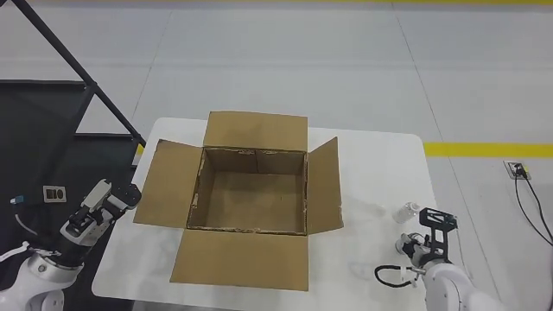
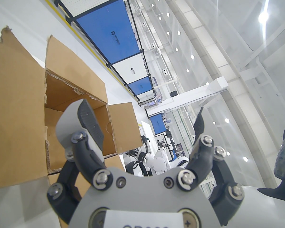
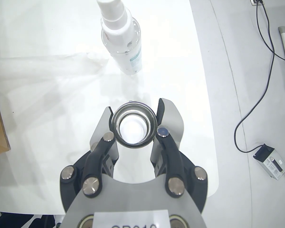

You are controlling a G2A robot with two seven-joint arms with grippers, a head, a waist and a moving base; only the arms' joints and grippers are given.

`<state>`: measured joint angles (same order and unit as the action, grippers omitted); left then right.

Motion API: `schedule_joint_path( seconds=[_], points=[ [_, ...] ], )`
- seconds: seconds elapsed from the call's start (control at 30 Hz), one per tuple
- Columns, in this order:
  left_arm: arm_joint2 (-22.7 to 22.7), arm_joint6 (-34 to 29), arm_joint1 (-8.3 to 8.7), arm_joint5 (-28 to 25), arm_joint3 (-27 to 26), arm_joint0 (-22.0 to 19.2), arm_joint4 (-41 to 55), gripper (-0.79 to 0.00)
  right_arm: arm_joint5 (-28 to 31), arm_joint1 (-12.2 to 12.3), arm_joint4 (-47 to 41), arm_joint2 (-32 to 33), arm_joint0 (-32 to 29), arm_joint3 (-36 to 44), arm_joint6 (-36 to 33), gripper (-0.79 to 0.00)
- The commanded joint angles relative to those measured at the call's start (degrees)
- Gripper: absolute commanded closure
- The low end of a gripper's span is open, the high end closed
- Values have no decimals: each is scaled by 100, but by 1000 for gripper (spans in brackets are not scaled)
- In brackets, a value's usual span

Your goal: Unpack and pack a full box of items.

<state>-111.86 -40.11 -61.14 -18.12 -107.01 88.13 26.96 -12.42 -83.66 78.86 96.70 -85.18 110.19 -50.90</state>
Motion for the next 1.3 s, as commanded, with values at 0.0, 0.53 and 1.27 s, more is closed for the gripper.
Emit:
schedule_joint_path(
  seconds=[0.0,0.53,1.27],
  points=[
    [0,0,0,0,0,0,0,-785,-7,6,-12,-3,17,-36,-7,-388],
    [0,0,0,0,0,0,0,-785,405,25,-845,-22,-500,1456,863,-785],
    [-521,-703,3,-355,469,898,291,-785,1678,189,-3355,-680,1320,1176,-457,-785]
  ],
)
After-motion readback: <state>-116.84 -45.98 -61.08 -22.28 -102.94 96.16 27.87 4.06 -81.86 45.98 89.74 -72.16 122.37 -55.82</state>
